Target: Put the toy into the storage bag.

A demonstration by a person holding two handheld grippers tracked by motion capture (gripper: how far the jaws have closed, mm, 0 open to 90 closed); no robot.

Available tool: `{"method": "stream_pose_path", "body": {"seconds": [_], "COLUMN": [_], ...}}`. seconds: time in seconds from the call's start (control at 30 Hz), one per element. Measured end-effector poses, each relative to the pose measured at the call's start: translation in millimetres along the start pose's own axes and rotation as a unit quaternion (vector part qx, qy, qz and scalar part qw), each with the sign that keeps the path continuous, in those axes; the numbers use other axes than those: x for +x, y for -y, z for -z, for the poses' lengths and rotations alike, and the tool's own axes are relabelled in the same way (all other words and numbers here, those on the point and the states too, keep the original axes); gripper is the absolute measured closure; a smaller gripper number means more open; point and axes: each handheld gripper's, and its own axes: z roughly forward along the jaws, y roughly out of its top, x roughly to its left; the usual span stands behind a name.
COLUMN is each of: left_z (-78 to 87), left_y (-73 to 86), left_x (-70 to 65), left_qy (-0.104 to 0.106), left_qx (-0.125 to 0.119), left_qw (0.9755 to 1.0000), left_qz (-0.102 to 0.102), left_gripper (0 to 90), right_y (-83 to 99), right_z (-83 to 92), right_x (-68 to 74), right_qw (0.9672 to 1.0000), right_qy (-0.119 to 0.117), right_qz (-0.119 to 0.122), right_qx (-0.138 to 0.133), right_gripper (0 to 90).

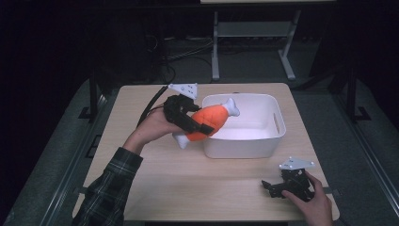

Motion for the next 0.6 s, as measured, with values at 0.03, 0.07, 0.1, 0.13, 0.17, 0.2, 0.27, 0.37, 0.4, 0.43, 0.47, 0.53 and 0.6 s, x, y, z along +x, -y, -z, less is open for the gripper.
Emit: {"method": "stream_pose_path", "body": {"seconds": [0.03, 0.07, 0.1, 0.13, 0.17, 0.2, 0.27, 0.37, 0.4, 0.43, 0.47, 0.53, 0.6], "left_z": [-1.7, -1.7, -3.5, -3.5, -5.4, -5.4, -7.6, -14.2, -14.2, -18.1, -18.1, -26.9, -33.8], "left_y": [-4.3, -4.3, -8.6, -8.6, -12.9, -12.9, -16.9, -24.3, -24.3, -27.8, -27.8, -33.0, -36.5], "left_x": [3.5, 3.5, 6.8, 6.8, 10.0, 10.0, 12.9, 19.4, 19.4, 22.7, 22.7, 27.4, 29.7], "left_qy": [0.002, 0.002, 0.003, 0.003, 0.004, 0.004, 0.005, 0.01, 0.01, 0.011, 0.011, 0.019, 0.025], "left_qx": [0.002, 0.002, 0.003, 0.003, 0.007, 0.007, 0.005, 0.01, 0.01, 0.014, 0.014, 0.019, 0.026], "left_qw": [1.0, 1.0, 1.0, 1.0, 0.9999, 0.9999, 0.9999, 0.9998, 0.9998, 0.9997, 0.9997, 0.9995, 0.9991], "left_qz": [-0.003, -0.003, -0.006, -0.006, -0.008, -0.008, -0.011, -0.016, -0.016, -0.017, -0.017, -0.017, -0.024], "left_gripper": [36.4, 36.4, 36.4, 36.4, 36.4, 36.4, 36.4, 36.4, 36.4, 36.4, 36.4, 36.4, 36.5], "right_y": [0.0, 0.0, 0.0, 0.0, 0.0, 0.0, 0.0, 0.0, 0.0, 0.0, 0.0, 0.0, 0.0], "right_z": [0.0, 0.0, 0.0, 0.0, 0.0, 0.0, 0.0, 0.1, 0.1, 0.1, 0.1, 0.1, 0.2], "right_x": [0.0, 0.0, 0.0, 0.0, 0.0, 0.0, 0.0, 0.3, 0.2, 0.2, 0.2, 0.2, 0.2], "right_qw": [1.0, 1.0, 1.0, 1.0, 1.0, 1.0, 1.0, 1.0, 1.0, 1.0, 1.0, 1.0, 1.0], "right_qy": [0.0, 0.0, 0.0, 0.0, 0.0, 0.0, 0.0, 0.0, 0.0, 0.0, 0.0, 0.0, 0.0], "right_qz": [0.0, 0.0, 0.0, 0.0, 0.0, 0.0, 0.0, -0.002, -0.001, -0.001, -0.001, -0.001, -0.001], "right_qx": [0.0, 0.0, 0.0, 0.0, 0.0, 0.0, 0.0, 0.001, 0.001, 0.001, 0.001, 0.001, 0.001], "right_gripper": [0.0, 0.0, 0.0, 0.0, 0.0, 0.0, 0.0, 0.0, 0.0, 0.0, 0.0, 0.0, 0.0]}}
